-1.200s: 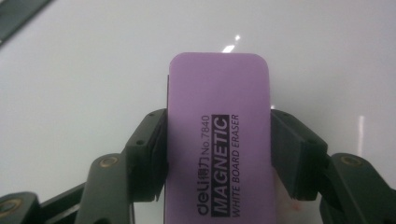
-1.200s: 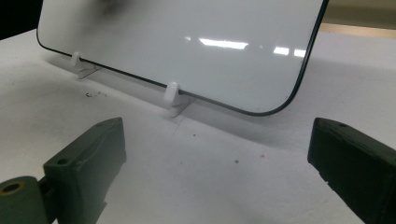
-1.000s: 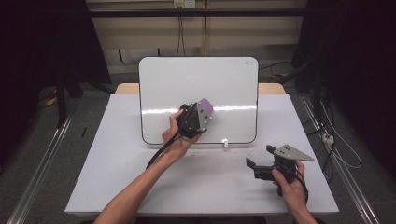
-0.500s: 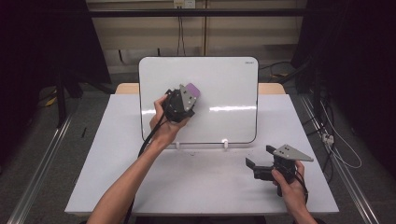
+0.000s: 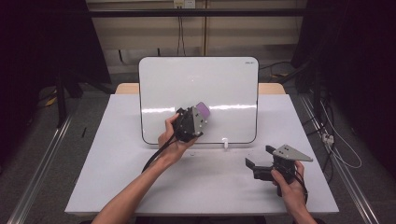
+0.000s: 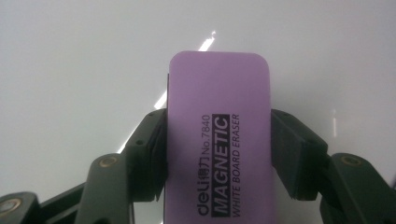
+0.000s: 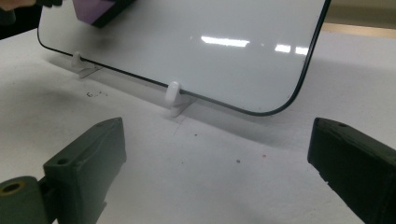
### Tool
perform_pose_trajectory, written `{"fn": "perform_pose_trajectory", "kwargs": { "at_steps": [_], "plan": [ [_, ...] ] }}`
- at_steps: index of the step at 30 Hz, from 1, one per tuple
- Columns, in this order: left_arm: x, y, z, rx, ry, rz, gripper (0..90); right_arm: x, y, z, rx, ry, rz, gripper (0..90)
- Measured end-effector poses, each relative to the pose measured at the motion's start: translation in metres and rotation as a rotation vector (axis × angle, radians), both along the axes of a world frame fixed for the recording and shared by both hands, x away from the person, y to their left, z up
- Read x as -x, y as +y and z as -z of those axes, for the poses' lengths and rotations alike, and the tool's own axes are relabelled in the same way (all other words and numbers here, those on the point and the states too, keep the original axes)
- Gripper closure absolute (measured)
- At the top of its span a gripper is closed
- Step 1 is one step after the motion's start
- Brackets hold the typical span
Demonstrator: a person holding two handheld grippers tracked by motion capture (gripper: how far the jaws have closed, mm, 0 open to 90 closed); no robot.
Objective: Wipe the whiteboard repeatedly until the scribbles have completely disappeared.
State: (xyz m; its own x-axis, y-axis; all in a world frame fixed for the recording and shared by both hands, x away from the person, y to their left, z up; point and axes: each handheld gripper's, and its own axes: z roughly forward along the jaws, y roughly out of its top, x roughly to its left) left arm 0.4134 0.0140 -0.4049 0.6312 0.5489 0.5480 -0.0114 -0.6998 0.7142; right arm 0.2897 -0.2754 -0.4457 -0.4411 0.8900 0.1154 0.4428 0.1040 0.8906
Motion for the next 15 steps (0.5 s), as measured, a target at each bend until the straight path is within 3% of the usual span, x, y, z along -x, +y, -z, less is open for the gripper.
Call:
{"fn": "perform_pose_trajectory", "kwargs": {
  "at_steps": [4,10,15],
  "plan": [
    [-0.004,0.005,-0.004,-0.012,-0.02,-0.012,41.3,0.0,0.0,0.0,0.002,0.0,0.0,4.1],
    [-0.028,0.031,-0.03,0.055,-0.045,-0.115,41.3,0.0,-0.001,0.0,0.001,-0.001,0.0,4.0],
    [-0.025,0.036,-0.028,0.021,-0.076,-0.133,41.3,0.0,0.0,0.0,0.001,0.0,0.001,4.0]
  ]
}}
